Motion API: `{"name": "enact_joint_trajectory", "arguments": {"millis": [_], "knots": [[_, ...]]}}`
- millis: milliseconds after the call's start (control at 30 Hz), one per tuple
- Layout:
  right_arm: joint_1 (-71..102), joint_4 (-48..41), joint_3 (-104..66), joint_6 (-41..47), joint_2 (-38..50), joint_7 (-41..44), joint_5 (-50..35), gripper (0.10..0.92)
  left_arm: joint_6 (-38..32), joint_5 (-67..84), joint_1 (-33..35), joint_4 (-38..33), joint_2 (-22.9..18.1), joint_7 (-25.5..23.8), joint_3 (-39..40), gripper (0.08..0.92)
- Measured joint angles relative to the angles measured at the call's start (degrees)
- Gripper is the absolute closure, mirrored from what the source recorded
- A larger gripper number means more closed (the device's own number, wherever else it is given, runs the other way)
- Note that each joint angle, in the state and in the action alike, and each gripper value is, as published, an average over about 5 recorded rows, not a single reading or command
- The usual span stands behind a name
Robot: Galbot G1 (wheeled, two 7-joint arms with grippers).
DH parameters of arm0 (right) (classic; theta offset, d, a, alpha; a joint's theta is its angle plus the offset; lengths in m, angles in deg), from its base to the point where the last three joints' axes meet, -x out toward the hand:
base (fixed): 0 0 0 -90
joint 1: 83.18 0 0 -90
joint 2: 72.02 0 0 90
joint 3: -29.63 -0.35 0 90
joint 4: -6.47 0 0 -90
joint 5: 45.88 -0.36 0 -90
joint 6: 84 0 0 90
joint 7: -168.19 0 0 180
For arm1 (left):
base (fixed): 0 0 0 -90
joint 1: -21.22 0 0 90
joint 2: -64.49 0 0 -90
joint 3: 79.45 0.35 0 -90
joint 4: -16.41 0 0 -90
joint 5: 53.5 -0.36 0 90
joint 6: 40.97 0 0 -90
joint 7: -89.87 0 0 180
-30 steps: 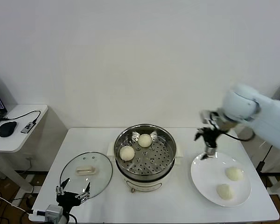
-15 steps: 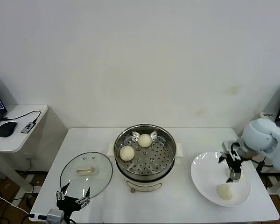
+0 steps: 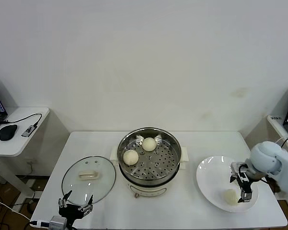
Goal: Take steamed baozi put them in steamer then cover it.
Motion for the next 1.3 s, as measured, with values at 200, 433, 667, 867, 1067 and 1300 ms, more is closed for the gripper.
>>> {"name": "enact_joint_trajectory", "arguments": {"millis": [200, 433, 667, 867, 1067, 1300], "knots": [[2.45, -1.02, -1.62, -0.35, -0.70, -0.76, 1.02, 0.203, 0.02, -0.16, -0.23, 0.53, 0.09, 0.00, 0.13, 0.177], [4.07, -2.02, -2.34, -0.39, -1.45, -1.99, 1.51, 0.203, -0.02, -0.19, -0.29, 1.08, 0.11, 0.02, 0.16, 0.177], [4.94, -2.91, -2.78, -0.03, -2.21, -3.71, 1.75, 0.203, -0.03, -0.05, -0.44, 1.24, 0.16, 0.00, 0.19, 0.177], [5.60, -3.45, -2.96, 0.10, -2.60, -4.87, 1.89, 0.203, -0.02, 0.12, -0.43, 1.36, 0.11, -0.01, 0.19, 0.177], [5.85, -3.80, -3.11, 0.28, -2.84, -5.52, 1.76, 0.203, -0.01, 0.12, -0.60, 1.51, 0.02, -0.02, 0.24, 0.177], [5.90, -4.19, -3.20, 0.44, -3.14, -6.18, 1.32, 0.318, -0.01, 0.11, -0.66, 1.86, -0.05, 0.01, 0.41, 0.177]]}}
